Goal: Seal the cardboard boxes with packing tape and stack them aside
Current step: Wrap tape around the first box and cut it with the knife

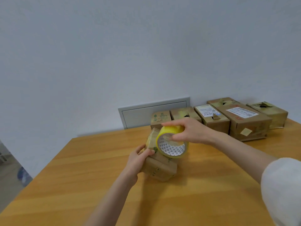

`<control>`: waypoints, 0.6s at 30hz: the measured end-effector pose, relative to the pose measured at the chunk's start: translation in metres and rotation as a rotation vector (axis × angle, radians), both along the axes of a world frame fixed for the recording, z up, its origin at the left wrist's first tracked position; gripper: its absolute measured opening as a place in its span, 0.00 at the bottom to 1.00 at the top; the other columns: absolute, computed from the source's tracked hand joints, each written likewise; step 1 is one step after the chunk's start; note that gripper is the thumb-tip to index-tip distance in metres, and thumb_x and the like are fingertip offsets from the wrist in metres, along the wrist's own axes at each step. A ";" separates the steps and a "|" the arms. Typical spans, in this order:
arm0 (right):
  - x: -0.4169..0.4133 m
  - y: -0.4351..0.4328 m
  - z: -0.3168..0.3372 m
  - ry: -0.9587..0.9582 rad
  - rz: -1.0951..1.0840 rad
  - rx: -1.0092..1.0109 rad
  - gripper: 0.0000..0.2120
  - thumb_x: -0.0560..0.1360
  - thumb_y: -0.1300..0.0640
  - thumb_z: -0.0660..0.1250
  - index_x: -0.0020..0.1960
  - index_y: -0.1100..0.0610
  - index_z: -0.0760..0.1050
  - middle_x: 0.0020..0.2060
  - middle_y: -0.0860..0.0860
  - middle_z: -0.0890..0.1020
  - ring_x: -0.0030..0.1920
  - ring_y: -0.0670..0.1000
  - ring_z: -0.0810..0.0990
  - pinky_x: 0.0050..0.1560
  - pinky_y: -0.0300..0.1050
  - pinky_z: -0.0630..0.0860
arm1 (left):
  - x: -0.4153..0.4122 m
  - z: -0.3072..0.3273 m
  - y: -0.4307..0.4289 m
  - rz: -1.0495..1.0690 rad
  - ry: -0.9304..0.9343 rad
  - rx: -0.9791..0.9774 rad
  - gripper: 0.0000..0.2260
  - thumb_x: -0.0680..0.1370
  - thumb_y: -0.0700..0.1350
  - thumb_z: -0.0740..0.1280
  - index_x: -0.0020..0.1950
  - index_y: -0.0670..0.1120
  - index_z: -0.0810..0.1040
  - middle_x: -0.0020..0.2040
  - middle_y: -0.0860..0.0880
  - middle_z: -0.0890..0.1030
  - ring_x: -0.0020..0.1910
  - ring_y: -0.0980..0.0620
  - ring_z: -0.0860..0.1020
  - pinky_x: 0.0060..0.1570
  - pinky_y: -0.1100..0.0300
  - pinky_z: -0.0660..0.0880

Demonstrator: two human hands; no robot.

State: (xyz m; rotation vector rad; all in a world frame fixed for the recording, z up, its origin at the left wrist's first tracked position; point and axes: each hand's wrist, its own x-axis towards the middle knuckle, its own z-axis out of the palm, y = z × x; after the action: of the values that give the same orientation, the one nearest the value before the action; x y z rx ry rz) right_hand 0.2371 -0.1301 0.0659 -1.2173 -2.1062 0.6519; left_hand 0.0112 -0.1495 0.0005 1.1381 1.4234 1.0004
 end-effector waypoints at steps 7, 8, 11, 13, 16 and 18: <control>0.045 -0.006 -0.030 -0.171 -0.027 -0.184 0.14 0.64 0.35 0.74 0.48 0.29 0.78 0.57 0.39 0.77 0.55 0.43 0.75 0.50 0.39 0.73 | -0.010 -0.007 0.005 -0.033 -0.029 -0.008 0.21 0.74 0.49 0.70 0.67 0.54 0.74 0.56 0.49 0.80 0.53 0.49 0.79 0.43 0.54 0.77; 0.044 -0.006 -0.035 -0.165 -0.032 -0.175 0.13 0.64 0.35 0.73 0.48 0.28 0.77 0.58 0.41 0.78 0.55 0.43 0.75 0.51 0.41 0.74 | -0.011 -0.007 0.006 -0.042 -0.031 -0.010 0.20 0.74 0.49 0.69 0.66 0.55 0.74 0.56 0.49 0.81 0.53 0.48 0.79 0.43 0.55 0.77; 0.032 -0.003 -0.047 -0.200 -0.045 -0.176 0.13 0.63 0.33 0.71 0.47 0.27 0.76 0.59 0.43 0.77 0.56 0.46 0.74 0.55 0.46 0.76 | -0.014 -0.007 0.006 -0.079 -0.028 -0.027 0.16 0.76 0.49 0.67 0.63 0.56 0.77 0.53 0.51 0.82 0.52 0.49 0.79 0.41 0.56 0.78; 0.021 -0.002 -0.054 -0.251 -0.059 -0.186 0.18 0.62 0.32 0.70 0.51 0.29 0.75 0.61 0.43 0.77 0.58 0.47 0.74 0.57 0.50 0.76 | -0.018 -0.007 0.005 -0.113 -0.002 -0.019 0.16 0.77 0.49 0.65 0.65 0.56 0.75 0.54 0.52 0.82 0.52 0.51 0.79 0.41 0.58 0.77; 0.008 0.003 -0.063 -0.261 -0.090 -0.183 0.24 0.64 0.34 0.70 0.60 0.34 0.75 0.64 0.44 0.76 0.60 0.47 0.72 0.59 0.52 0.74 | -0.022 -0.005 0.007 -0.181 0.364 0.126 0.24 0.80 0.50 0.62 0.75 0.54 0.63 0.68 0.53 0.72 0.63 0.54 0.73 0.55 0.57 0.74; 0.001 0.006 -0.068 -0.253 -0.091 -0.179 0.25 0.65 0.36 0.70 0.62 0.35 0.74 0.65 0.44 0.75 0.63 0.47 0.71 0.60 0.51 0.73 | -0.020 -0.004 0.012 -0.225 0.953 0.346 0.30 0.81 0.55 0.59 0.79 0.50 0.51 0.78 0.51 0.55 0.76 0.52 0.56 0.74 0.52 0.57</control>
State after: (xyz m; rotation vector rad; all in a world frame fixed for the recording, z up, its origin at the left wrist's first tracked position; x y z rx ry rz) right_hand 0.2380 -0.1241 -0.0018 -1.5571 -2.2172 0.6874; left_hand -0.0088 -0.1378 -0.0037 2.1578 1.8050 0.5448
